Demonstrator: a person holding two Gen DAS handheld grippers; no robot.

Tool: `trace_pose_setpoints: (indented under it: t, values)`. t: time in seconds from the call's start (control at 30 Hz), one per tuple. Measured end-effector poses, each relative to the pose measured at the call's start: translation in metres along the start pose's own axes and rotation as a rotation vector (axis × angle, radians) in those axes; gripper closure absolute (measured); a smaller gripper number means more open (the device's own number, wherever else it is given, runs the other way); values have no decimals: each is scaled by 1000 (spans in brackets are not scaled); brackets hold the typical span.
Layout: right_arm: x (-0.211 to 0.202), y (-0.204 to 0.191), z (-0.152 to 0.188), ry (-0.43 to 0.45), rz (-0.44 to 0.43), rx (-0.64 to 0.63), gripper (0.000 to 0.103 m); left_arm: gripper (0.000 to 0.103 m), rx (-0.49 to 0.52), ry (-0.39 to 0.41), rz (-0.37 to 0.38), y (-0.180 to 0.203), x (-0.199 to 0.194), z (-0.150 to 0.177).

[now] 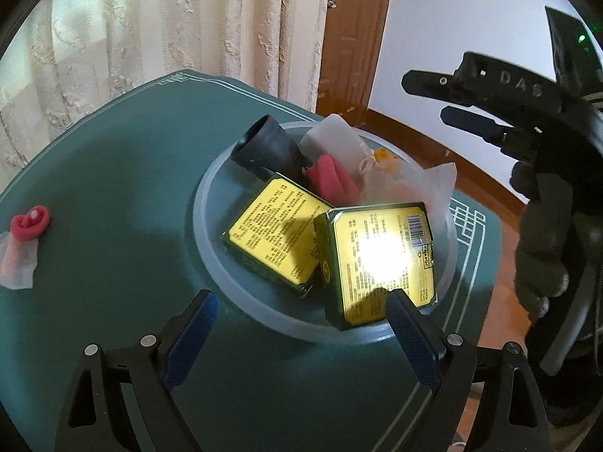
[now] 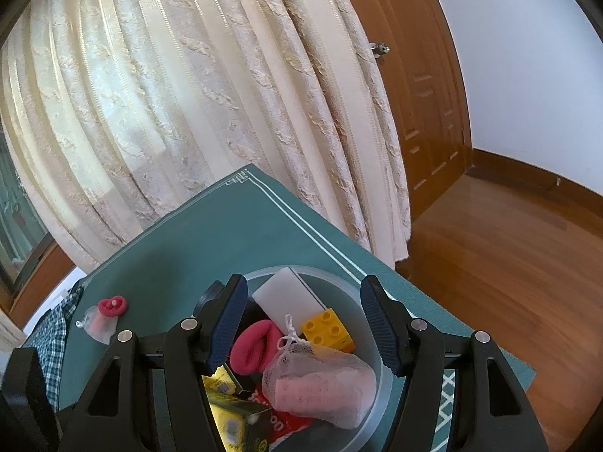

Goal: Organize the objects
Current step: 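Grasp the white mesh bag holding a pink curler with the left tool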

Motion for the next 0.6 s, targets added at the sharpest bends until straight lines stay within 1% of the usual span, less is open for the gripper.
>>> trace_pose_setpoints:
  t: [0.2,0.33,0.47,0.6]
  values:
    - [-1,-3,0,0,-10,-2,39,10,0,25,5,-6,-5,-4]
    - [-4,-10,0,5,-25,-8,39,9,-41,53,3,-24,-17,-8]
    - [0,-21,10,-17,-42,-9,39,7,-121,80,-41,-55,-31,-10]
    - [4,-37,20,-40,-69,-17,39,7,-167,108,-89,-83,-45,-12]
Point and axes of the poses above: each gripper's, at about its wrist camera, not at the fingertips, and x roughly the way its jaws point, y to its right, z to its underside, the point moved 9 cm from there along x, roughly the way its jaws point, and after that the axes turned 15 degrees about y, right-handed, at the moved point
